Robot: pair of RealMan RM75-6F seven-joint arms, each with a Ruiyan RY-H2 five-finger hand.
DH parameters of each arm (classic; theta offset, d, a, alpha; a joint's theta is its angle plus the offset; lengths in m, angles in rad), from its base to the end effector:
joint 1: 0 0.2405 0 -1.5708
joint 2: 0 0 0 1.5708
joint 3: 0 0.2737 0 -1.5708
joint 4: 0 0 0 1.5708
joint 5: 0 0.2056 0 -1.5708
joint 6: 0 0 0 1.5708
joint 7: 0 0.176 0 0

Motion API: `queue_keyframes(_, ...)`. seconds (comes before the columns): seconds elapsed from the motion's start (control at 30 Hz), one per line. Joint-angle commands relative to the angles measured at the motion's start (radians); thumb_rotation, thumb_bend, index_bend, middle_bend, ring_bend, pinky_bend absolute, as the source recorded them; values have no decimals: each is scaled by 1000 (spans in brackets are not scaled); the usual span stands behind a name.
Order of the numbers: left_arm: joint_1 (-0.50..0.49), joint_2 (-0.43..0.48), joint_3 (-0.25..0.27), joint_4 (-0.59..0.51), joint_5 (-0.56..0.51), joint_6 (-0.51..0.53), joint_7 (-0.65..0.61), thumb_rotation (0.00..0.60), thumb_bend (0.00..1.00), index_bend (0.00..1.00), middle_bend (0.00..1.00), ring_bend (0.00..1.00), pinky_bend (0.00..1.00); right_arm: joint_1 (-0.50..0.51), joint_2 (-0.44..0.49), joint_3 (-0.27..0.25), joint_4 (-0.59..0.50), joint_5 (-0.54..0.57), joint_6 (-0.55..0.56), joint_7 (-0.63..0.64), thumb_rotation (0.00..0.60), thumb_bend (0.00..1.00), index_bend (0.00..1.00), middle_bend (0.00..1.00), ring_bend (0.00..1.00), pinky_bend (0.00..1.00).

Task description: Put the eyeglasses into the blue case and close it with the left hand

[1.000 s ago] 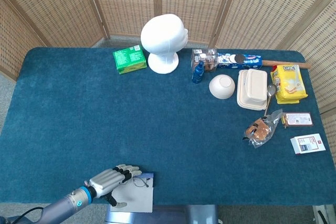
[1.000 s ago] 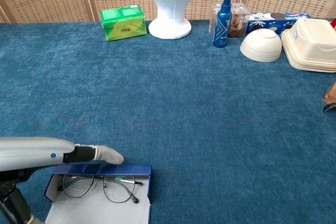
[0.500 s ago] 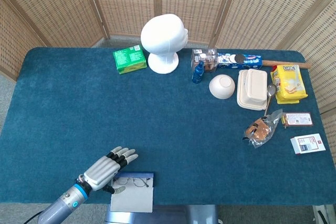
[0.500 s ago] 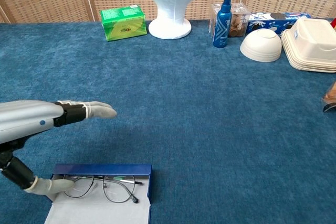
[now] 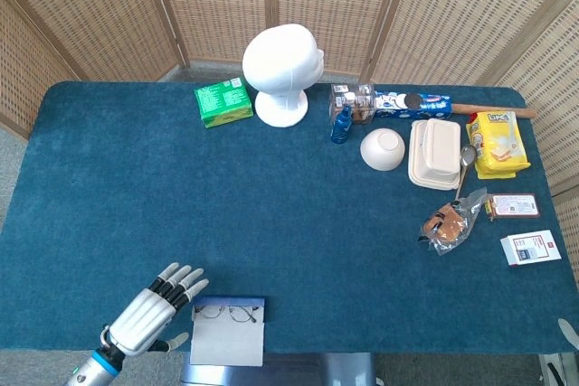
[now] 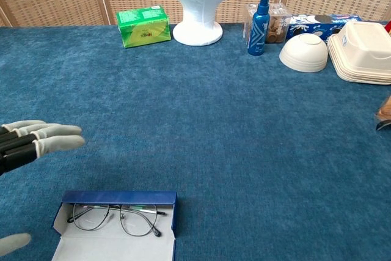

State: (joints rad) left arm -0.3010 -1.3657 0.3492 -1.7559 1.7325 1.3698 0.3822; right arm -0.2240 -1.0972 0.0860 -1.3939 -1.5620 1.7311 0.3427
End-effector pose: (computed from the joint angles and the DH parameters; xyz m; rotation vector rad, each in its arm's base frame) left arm -0.2187 0.1524 0.0117 -2.0838 -0.8953 -0.9273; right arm -0.3783 -0.1067 0.2389 1.1206 -0.8880 0.9633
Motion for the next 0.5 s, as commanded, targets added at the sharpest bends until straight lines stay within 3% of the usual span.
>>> queue_keyframes(0.03,92,-53,35,123,105,117,22,476,236,22,0,0,0,31,4,-3,0,-26,-22,2,542,184,0,100,0,181)
queue_keyframes(0.1,123,-77,37,183,137,153,20,478,237,47,0,0,0,40,4,-5,2,-32,-28,8,539,185,0,100,0,181)
queue_keyframes(0.33,205,-143,45,321,188,198,34,582,270,95,0,0,0,65,-2,-16,26,-54,-35,34,542,183,0,100,0,181)
queue_keyframes(0.5,257,-201,35,416,241,236,92,600,281,97,4,0,0,76,0,-27,55,-70,-32,65,542,185,0,100,0,181)
